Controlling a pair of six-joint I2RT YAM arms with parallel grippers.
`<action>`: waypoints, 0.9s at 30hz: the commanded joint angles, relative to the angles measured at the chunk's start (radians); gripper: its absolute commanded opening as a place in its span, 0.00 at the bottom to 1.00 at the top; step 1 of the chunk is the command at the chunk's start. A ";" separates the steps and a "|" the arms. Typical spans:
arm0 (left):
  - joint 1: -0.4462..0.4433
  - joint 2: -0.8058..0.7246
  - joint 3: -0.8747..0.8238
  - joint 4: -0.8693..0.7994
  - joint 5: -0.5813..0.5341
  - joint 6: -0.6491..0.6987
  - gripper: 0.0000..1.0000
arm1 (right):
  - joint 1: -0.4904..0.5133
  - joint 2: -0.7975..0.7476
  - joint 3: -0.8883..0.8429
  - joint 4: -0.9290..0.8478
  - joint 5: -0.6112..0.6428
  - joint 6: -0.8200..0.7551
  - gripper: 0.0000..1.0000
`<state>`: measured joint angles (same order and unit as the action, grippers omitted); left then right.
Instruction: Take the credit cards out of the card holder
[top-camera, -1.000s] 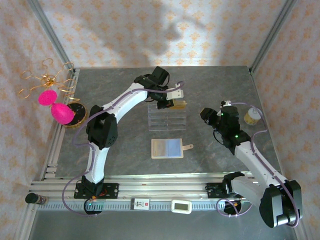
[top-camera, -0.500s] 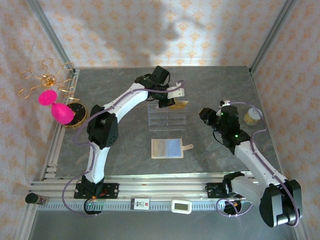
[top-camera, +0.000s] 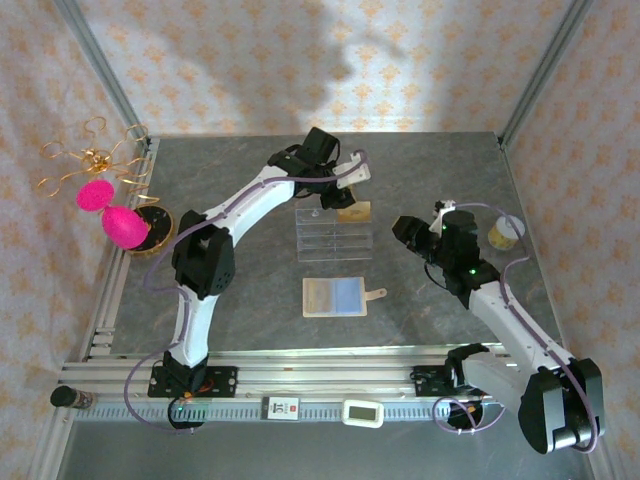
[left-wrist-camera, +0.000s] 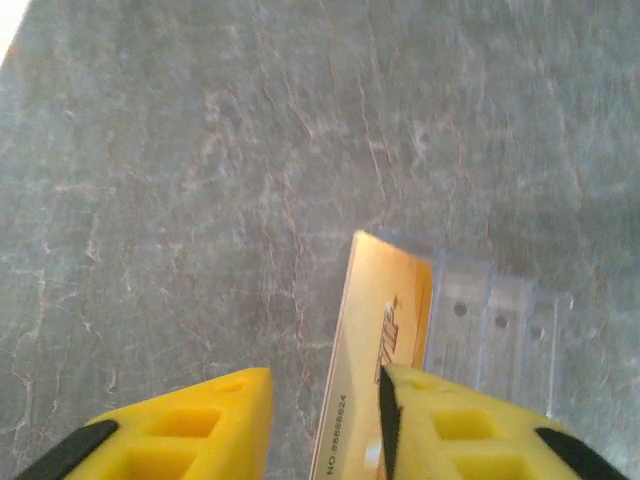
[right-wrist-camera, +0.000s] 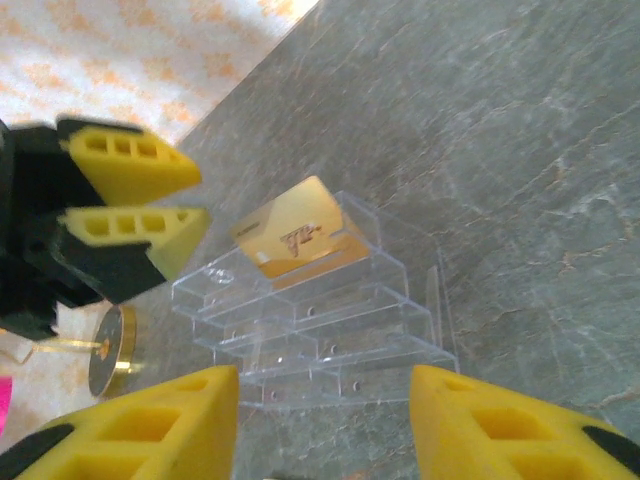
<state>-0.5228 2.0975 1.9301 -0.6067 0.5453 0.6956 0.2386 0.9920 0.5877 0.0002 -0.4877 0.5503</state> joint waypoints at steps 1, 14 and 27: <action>0.002 -0.155 -0.058 0.151 0.071 -0.179 0.41 | 0.058 0.023 0.017 0.022 -0.047 -0.066 0.48; -0.002 -0.871 -1.146 1.004 -0.083 -0.999 0.70 | 0.645 0.333 0.116 -0.083 0.349 -0.183 0.49; -0.002 -1.270 -1.541 0.839 -0.273 -1.275 0.64 | 0.846 0.707 0.333 -0.219 0.612 -0.197 0.44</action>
<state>-0.5282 0.8772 0.4152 0.2687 0.3470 -0.5114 1.0706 1.6634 0.8940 -0.1432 0.0040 0.3538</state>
